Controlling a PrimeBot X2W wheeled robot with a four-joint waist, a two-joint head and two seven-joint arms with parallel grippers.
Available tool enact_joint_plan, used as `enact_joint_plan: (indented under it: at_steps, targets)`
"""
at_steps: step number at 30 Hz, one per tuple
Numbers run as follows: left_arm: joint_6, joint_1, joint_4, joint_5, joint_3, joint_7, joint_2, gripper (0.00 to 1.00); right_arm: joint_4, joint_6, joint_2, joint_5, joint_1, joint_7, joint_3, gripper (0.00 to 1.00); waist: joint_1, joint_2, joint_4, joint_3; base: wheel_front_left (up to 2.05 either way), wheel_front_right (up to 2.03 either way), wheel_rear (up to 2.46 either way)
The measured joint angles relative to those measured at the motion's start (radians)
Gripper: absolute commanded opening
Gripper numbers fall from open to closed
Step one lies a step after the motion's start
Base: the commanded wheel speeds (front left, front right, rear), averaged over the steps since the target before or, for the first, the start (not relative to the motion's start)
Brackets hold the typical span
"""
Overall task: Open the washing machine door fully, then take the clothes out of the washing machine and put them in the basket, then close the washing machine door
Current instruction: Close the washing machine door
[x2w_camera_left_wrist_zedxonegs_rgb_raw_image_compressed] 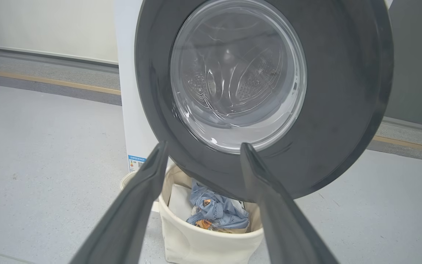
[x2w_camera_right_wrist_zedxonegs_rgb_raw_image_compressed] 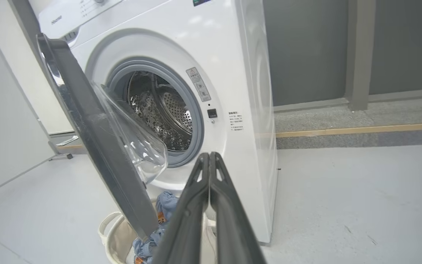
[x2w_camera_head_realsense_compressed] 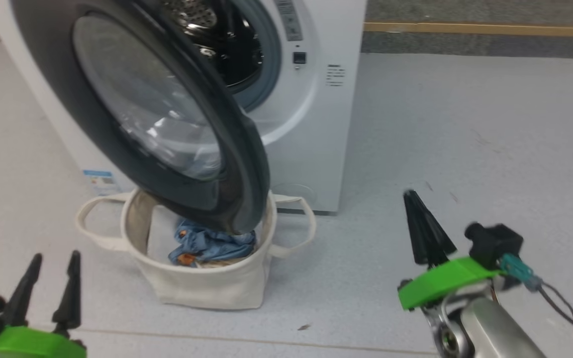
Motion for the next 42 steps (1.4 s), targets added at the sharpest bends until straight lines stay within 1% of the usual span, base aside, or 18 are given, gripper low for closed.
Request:
enact_joint_plan:
  at_steps: [6, 13, 18, 21, 26, 29, 32, 35, 39, 42]
  targets:
    - [-0.008, -0.061, 0.042, 0.035, -0.073, 0.000, -0.047, 1.00, 0.008, 0.000, -0.023, 0.035, -0.110, 0.000, 0.083, 0.00, 0.0000, 0.0000, 0.077, -0.001, 0.00, 0.00, 0.00]
    - [-0.013, -0.141, 0.077, 0.078, -0.150, 0.000, -0.109, 1.00, 0.039, 0.000, -0.025, 0.077, -0.247, 0.024, 0.175, 0.00, 0.0000, 0.0000, 0.202, 0.003, 0.00, 0.00, 0.00]
    - [-0.013, -0.199, 0.102, 0.095, -0.200, 0.000, -0.155, 1.00, 0.112, 0.000, -0.009, 0.113, -0.334, 0.037, 0.241, 0.00, 0.0000, 0.0000, 0.295, 0.019, 0.00, 0.00, 0.00]
    - [-0.016, -0.233, 0.121, 0.102, -0.219, 0.000, -0.176, 1.00, 0.177, 0.000, 0.013, 0.121, -0.372, 0.044, 0.283, 0.00, 0.0000, 0.0000, 0.346, 0.034, 0.00, 0.00, 0.00]
    - [-0.017, -0.267, 0.135, 0.106, -0.224, 0.000, -0.196, 1.00, 0.287, 0.000, 0.047, 0.136, -0.399, 0.038, 0.298, 0.00, 0.0000, 0.0000, 0.408, 0.058, 0.00, 0.00, 0.00]
    - [-0.018, -0.274, 0.138, 0.111, -0.228, 0.000, -0.206, 1.00, 0.360, 0.000, 0.052, 0.146, -0.398, 0.029, 0.284, 0.00, 0.0000, 0.0000, 0.429, 0.064, 0.00, 0.00, 0.00]
    - [-0.023, -0.274, 0.139, 0.112, -0.230, 0.000, -0.214, 1.00, 0.392, 0.000, 0.051, 0.193, -0.395, 0.018, 0.277, 0.00, 0.0000, 0.0000, 0.436, 0.068, 0.00, 0.00, 0.00]
    - [-0.024, -0.274, 0.139, 0.112, -0.228, 0.000, -0.218, 1.00, 0.432, 0.000, 0.052, 0.220, -0.394, 0.009, 0.266, 0.00, 0.0000, 0.0000, 0.433, 0.073, 0.00, 0.00, 0.00]
    - [-0.025, -0.274, 0.136, 0.120, -0.221, 0.000, -0.221, 1.00, 0.470, 0.000, 0.053, 0.221, -0.400, 0.000, 0.227, 0.00, 0.0000, 0.0000, 0.421, 0.089, 0.00, 0.00, 0.00]
    - [-0.025, -0.274, 0.132, 0.121, -0.215, 0.000, -0.225, 1.00, 0.474, 0.001, 0.053, 0.213, -0.416, 0.000, 0.186, 0.00, 0.0000, 0.0000, 0.407, 0.104, 0.00, 0.00, 0.00]
